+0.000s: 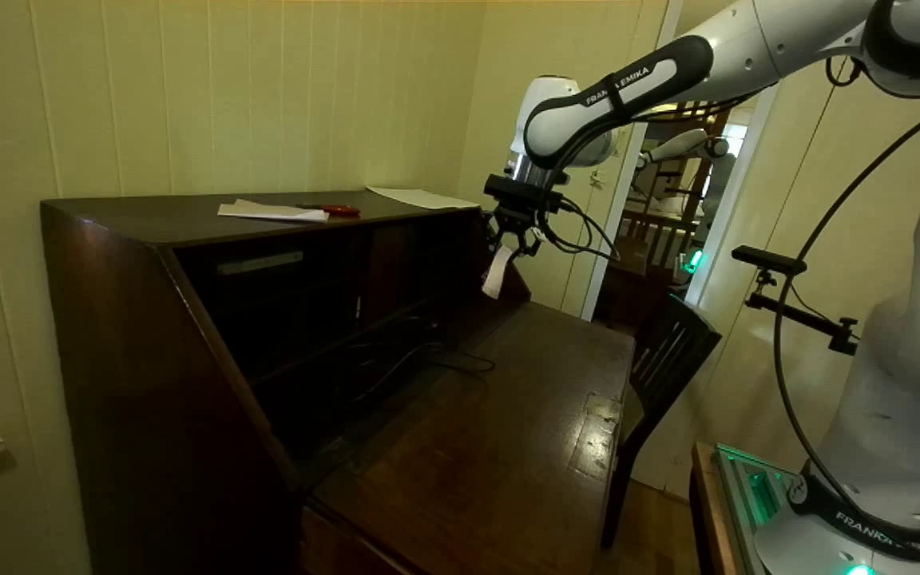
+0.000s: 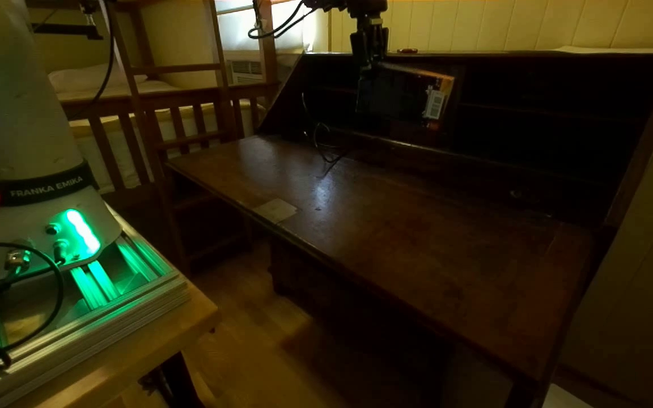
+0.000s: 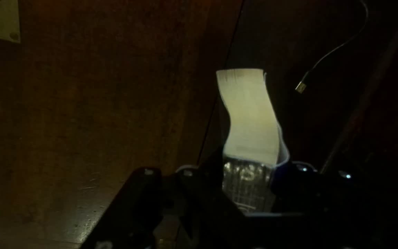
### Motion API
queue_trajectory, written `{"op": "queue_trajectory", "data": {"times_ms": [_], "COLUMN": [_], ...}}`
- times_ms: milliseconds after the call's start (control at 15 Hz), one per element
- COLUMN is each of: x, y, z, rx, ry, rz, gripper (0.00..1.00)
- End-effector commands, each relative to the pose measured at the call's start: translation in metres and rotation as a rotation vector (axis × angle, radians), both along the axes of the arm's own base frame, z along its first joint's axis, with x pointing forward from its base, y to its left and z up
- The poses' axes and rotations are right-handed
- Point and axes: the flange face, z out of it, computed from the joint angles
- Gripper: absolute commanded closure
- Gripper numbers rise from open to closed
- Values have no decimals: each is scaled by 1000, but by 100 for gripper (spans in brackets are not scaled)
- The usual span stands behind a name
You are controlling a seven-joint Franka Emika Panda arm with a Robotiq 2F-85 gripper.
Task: Move the blue book to the right.
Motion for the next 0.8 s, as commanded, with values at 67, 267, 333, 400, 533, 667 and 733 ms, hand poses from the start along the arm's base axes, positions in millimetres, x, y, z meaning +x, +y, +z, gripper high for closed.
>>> {"op": "queue_trajectory", "data": {"times_ms": [67, 267, 333, 400, 533, 667, 733], "x": [6, 29, 35, 41, 53, 68, 73], "y": [-2, -18, -25, -34, -54, -76, -83], "z": [-4, -12, -16, -19, -29, -42, -45], "rx": [4, 18, 36, 47, 55, 17, 12], "ry": [2, -46, -52, -50, -23, 6, 7], "rz": [32, 41, 48, 45, 24, -22, -18], "gripper": [67, 92, 92, 92, 92, 92, 92]}}
